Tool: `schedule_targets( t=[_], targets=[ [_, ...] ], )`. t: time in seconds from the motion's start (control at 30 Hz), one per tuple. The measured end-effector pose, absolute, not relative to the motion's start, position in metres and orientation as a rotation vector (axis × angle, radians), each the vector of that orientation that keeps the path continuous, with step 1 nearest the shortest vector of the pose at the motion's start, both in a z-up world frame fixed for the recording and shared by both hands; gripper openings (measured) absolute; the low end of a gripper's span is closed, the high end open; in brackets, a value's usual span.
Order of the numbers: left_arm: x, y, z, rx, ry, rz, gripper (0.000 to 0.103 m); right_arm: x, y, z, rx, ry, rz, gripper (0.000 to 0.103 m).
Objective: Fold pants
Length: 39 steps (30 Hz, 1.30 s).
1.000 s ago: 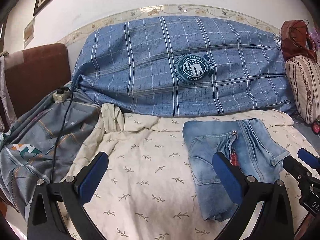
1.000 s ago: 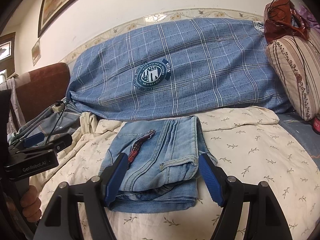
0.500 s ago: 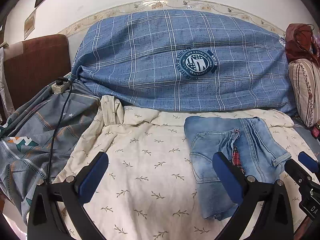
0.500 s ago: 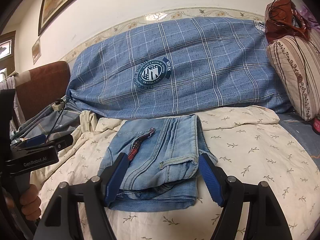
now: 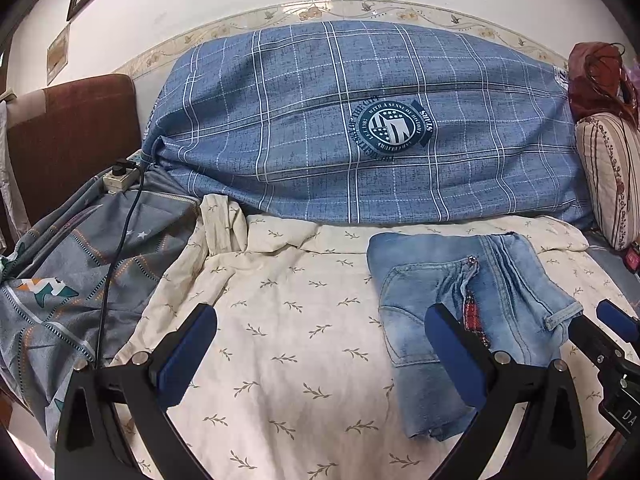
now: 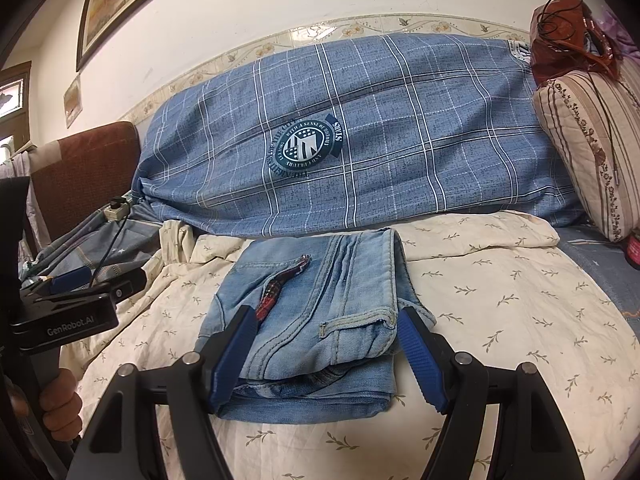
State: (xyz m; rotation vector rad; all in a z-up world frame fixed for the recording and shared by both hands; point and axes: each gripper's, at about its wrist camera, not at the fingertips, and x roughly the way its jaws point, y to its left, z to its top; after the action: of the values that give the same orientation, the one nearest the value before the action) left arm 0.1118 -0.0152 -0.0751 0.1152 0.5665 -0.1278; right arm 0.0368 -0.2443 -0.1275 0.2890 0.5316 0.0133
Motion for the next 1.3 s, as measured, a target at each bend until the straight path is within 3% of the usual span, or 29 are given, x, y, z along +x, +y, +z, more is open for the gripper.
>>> schedule_targets(
  t=[1.3],
  targets=[
    [0.1096, -0.0194, -0.0739, 0.133, 0.557, -0.139, 0.103, 0.0384, -0.2429, -0.1289, 0.279, 0.54, 0.018, 0.075]
  ],
)
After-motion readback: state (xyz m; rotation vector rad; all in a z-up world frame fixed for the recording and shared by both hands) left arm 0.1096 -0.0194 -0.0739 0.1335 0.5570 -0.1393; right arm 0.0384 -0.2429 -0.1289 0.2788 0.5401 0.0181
